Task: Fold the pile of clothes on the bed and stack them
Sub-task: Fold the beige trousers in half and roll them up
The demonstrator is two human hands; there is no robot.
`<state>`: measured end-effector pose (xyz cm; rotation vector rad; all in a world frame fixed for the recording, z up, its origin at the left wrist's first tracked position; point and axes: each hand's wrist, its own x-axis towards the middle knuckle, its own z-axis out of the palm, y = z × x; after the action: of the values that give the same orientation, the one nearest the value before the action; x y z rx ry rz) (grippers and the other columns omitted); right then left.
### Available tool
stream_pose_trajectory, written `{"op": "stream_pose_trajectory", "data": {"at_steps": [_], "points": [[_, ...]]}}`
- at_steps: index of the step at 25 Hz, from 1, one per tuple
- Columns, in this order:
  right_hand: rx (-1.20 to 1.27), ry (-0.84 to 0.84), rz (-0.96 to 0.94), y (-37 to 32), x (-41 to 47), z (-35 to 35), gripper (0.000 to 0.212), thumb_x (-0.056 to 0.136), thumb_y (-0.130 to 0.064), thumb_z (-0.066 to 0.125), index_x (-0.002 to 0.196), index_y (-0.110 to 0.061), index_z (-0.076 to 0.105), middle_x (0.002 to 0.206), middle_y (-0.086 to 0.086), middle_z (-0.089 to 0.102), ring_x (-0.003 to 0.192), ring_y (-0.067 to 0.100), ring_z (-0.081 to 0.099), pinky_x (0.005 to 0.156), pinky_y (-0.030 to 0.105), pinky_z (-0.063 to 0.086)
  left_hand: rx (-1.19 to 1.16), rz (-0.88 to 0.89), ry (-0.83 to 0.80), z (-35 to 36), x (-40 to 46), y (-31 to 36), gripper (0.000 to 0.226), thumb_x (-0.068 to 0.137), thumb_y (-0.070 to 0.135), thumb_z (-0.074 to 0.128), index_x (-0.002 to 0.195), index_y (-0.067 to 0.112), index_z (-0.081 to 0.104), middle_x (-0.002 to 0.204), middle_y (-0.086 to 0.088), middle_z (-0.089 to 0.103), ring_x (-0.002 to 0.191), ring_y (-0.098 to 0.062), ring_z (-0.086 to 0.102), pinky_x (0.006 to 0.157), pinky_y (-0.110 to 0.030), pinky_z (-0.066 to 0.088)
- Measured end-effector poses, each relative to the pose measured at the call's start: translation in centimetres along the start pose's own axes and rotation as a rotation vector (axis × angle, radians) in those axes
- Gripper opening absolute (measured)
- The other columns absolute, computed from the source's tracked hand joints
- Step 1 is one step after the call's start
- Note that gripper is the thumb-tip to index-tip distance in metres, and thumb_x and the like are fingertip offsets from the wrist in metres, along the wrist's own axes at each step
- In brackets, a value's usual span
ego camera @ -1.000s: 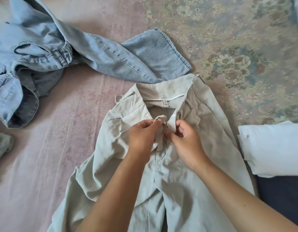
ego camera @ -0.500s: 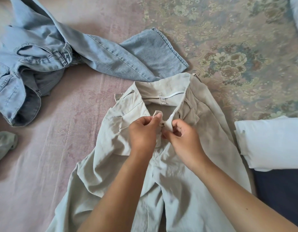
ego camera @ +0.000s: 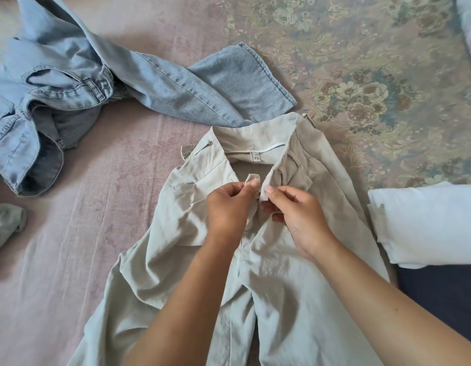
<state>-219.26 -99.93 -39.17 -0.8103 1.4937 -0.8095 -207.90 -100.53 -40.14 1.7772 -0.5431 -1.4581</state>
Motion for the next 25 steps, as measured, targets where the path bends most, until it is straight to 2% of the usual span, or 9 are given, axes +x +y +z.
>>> {"op": "stream_pose_trajectory", "data": {"at_steps": [2, 5, 6, 10, 12, 14, 17, 20, 25], "points": [[-0.177, 0.022, -0.168, 0.4, -0.2, -0.3, 0.022, 0.092, -0.014, 0.061, 0.07, -0.015, 0.065, 0.066, -0.008, 0.062, 0.062, -0.001, 0.056, 0.06, 0.01, 0.042, 0.025, 0.005, -0.002, 0.2, 0.0, -0.2, 0.026, 0.08, 0.029, 0.076, 0.061, 0.016, 0.064, 0.051, 0.006, 0.057, 0.049, -0.008, 0.047, 0.059, -0.025, 0.042], [-0.447, 0.072, -0.413, 0.6, -0.3, -0.2, 0.027, 0.094, -0.012, 0.055, 0.067, -0.014, 0.058, 0.073, -0.006, 0.058, 0.07, 0.007, 0.055, 0.064, 0.008, 0.039, 0.002, 0.002, 0.043, 0.4, -0.2, -0.3, 0.022, 0.078, 0.026, 0.078, 0.064, 0.016, 0.065, 0.051, 0.006, 0.06, 0.047, -0.007, 0.051, 0.061, -0.026, 0.044], [-0.412, 0.079, -0.372, 0.7, -0.3, -0.1, 0.027, 0.095, -0.013, 0.055, 0.069, -0.009, 0.06, 0.071, -0.001, 0.061, 0.069, 0.009, 0.057, 0.065, 0.009, 0.041, -0.015, 0.006, 0.062, 0.5, -0.2, -0.3, 0.02, 0.077, 0.025, 0.079, 0.067, 0.015, 0.065, 0.056, 0.003, 0.063, 0.049, -0.008, 0.053, 0.062, -0.027, 0.045], [0.29, 0.087, 0.168, 0.0, 0.0, 0.4, 0.027, 0.096, -0.019, 0.054, 0.078, -0.007, 0.069, 0.07, 0.008, 0.068, 0.065, 0.015, 0.064, 0.071, 0.027, 0.056, -0.006, 0.037, 0.113, 0.5, -0.1, 0.0, 0.023, 0.073, 0.03, 0.082, 0.071, 0.017, 0.062, 0.07, -0.004, 0.069, 0.055, -0.012, 0.056, 0.062, -0.032, 0.048], [0.393, 0.085, 0.278, -0.4, 0.2, 0.3, 0.025, 0.096, -0.013, 0.053, 0.078, -0.005, 0.068, 0.068, 0.009, 0.066, 0.059, 0.014, 0.061, 0.063, 0.024, 0.055, 0.016, 0.055, 0.119, 0.5, 0.0, 0.1, 0.024, 0.073, 0.031, 0.082, 0.07, 0.018, 0.062, 0.067, 0.0, 0.067, 0.054, -0.011, 0.055, 0.061, -0.032, 0.047], [0.393, 0.079, 0.331, -0.6, 0.3, 0.3, 0.02, 0.093, -0.006, 0.055, 0.076, -0.002, 0.066, 0.065, 0.009, 0.063, 0.055, 0.013, 0.059, 0.058, 0.021, 0.054, 0.028, 0.069, 0.113, 0.5, 0.0, 0.0, 0.024, 0.074, 0.03, 0.082, 0.07, 0.017, 0.062, 0.062, 0.003, 0.065, 0.053, -0.01, 0.055, 0.06, -0.031, 0.046], [0.318, 0.047, 0.333, -0.5, 0.4, 0.1, 0.013, 0.088, -0.006, 0.064, 0.076, -0.002, 0.066, 0.06, 0.004, 0.064, 0.053, 0.01, 0.059, 0.054, 0.019, 0.053, 0.047, 0.072, 0.111, 0.6, -0.1, -0.3, 0.023, 0.075, 0.026, 0.081, 0.068, 0.017, 0.061, 0.058, 0.005, 0.063, 0.052, -0.007, 0.056, 0.059, -0.029, 0.049], [0.239, 0.023, 0.321, -0.2, 0.4, 0.0, 0.011, 0.087, -0.007, 0.066, 0.077, -0.002, 0.067, 0.057, 0.001, 0.063, 0.052, 0.008, 0.058, 0.052, 0.017, 0.051, 0.092, 0.07, 0.088, 0.5, 0.2, -0.6, 0.021, 0.077, 0.025, 0.08, 0.068, 0.017, 0.061, 0.064, 0.0, 0.066, 0.059, -0.011, 0.061, 0.069, -0.035, 0.054], [0.111, 0.043, 0.265, 0.4, 0.0, 0.1, 0.01, 0.082, -0.003, 0.071, 0.072, -0.003, 0.067, 0.058, 0.003, 0.059, 0.053, 0.008, 0.054, 0.056, 0.018, 0.051, 0.252, 0.078, -0.015, 0.5, 1.1, -0.3, 0.021, 0.075, 0.028, 0.08, 0.067, 0.02, 0.062, 0.065, 0.002, 0.067, 0.062, -0.013, 0.062, 0.073, -0.037, 0.054]]}}
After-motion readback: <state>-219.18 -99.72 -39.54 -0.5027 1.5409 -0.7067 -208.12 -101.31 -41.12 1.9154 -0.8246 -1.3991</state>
